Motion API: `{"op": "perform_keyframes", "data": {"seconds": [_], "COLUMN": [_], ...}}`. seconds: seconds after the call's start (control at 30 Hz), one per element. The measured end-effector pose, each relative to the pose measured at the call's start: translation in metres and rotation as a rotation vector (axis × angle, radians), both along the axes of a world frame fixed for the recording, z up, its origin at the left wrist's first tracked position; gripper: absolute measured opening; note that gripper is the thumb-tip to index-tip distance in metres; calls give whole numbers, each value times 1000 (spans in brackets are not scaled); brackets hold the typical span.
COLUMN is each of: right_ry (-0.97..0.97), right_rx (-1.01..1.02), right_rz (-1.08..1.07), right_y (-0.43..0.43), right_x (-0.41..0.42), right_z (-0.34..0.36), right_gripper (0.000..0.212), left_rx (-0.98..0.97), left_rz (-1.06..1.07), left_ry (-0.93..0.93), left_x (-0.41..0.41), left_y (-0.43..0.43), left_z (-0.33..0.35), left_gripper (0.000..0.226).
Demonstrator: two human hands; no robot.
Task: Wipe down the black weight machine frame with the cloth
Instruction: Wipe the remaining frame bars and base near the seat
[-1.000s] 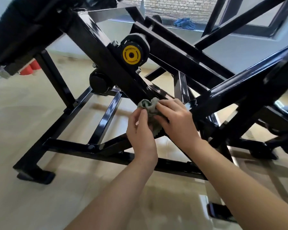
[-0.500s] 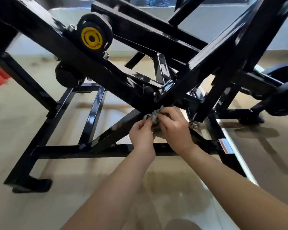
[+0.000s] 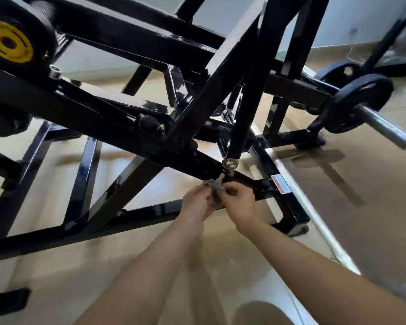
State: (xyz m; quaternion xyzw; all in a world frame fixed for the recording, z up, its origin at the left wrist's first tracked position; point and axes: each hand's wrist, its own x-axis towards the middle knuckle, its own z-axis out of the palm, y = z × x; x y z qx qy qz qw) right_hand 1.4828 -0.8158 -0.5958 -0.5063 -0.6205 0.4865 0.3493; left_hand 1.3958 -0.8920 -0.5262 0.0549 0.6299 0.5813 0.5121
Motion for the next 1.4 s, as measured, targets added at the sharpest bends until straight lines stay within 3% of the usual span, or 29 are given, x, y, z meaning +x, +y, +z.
{"op": "perform_keyframes", "data": {"seconds": [0.13, 0.23, 0.33, 0.47, 0.63, 0.77, 0.9, 1.13, 1.3, 1.4], "right_ry": [138, 222, 122, -30, -235, -348, -518, -457, -219, -282], "right_rx": [-312, -411, -193, 84, 193, 195, 108, 201, 453, 468], "right_rz": [-72, -240, -329, -205, 245, 253, 206, 226, 305, 365], "right_y": [24, 42, 65, 69, 55, 53, 63, 53, 28, 37], "right_x": [24, 56, 81, 77, 56, 65, 90, 74, 29, 32], "right_z": [-18, -16, -8, 4, -39, -52, -54, -48, -14, -15], "right_gripper": [8, 8, 5, 9, 51, 71, 70, 74, 75, 78], "left_rx": [-32, -54, -18, 87, 131, 119, 128, 137, 135, 129], "left_rz": [-135, -70, 119, 204, 258, 228, 218, 183, 194, 186], "left_ry": [46, 84, 49, -14, -21, 29, 48, 105, 110, 125], "left_x": [18, 19, 5, -7, 3, -1, -1, -3, -4, -4], "left_y": [9, 14, 13, 13, 16, 14, 14, 15, 16, 16], "left_z": [-11, -23, -27, -19, -23, -26, -31, -37, -40, -41], "left_gripper": [27, 29, 30, 17, 10, 11, 18, 21, 33, 32]}}
